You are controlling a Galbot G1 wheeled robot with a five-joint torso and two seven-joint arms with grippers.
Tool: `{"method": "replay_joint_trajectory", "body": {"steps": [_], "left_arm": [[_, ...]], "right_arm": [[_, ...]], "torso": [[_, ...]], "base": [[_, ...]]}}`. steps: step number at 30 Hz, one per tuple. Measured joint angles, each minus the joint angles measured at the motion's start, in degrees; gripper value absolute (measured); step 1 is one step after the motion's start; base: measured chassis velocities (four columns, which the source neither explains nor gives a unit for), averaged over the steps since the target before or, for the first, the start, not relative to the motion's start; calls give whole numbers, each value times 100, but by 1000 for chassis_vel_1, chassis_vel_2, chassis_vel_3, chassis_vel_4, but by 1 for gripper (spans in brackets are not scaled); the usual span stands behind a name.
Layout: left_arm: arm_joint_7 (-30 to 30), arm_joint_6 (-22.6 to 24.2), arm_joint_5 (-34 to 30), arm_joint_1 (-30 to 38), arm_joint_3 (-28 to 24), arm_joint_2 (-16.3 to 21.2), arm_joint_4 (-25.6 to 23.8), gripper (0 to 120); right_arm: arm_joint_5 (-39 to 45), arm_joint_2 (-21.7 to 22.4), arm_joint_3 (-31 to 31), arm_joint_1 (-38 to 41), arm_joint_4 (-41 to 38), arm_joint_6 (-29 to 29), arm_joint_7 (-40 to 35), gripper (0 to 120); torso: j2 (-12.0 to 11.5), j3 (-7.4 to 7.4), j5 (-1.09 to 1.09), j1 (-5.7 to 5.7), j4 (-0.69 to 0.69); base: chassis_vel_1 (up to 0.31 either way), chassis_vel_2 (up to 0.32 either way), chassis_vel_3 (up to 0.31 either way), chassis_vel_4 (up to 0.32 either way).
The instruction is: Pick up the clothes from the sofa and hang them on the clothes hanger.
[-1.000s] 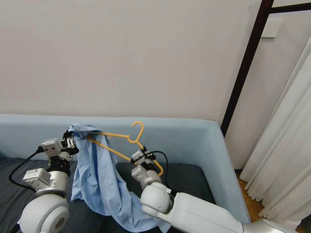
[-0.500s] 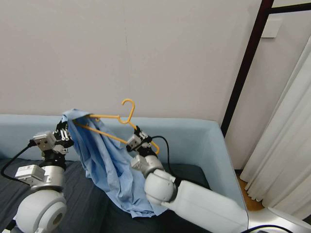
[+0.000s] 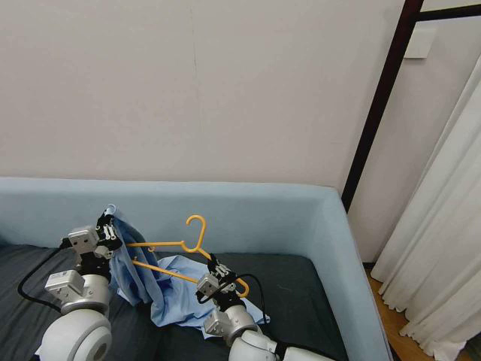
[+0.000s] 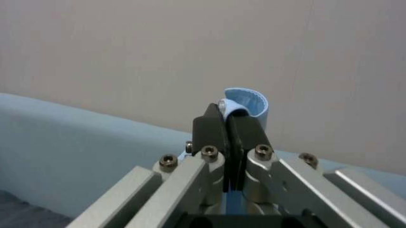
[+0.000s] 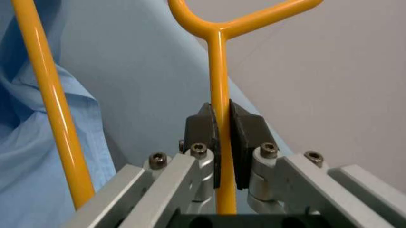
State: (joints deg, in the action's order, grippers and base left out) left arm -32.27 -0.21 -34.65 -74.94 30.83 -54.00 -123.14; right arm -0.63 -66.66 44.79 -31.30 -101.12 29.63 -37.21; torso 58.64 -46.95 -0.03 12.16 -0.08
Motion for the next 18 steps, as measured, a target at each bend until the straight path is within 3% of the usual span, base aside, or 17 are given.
{"method": "replay_joint_trajectory", "body": {"steps": [9,18], "left_arm": [[-1,0,-1,15,133,87,19,0],[27,2,131,-163,24,-49,-172,0]], "right_arm": [[-805,78,63,-8,47,-307,267,4],[-831,-172,100,15,307,-513,206,4]], "torso": [[0,0,-1,0,0],[0,0,0,0,0]], "base": [[0,0,0,0],[0,0,0,0]]}}
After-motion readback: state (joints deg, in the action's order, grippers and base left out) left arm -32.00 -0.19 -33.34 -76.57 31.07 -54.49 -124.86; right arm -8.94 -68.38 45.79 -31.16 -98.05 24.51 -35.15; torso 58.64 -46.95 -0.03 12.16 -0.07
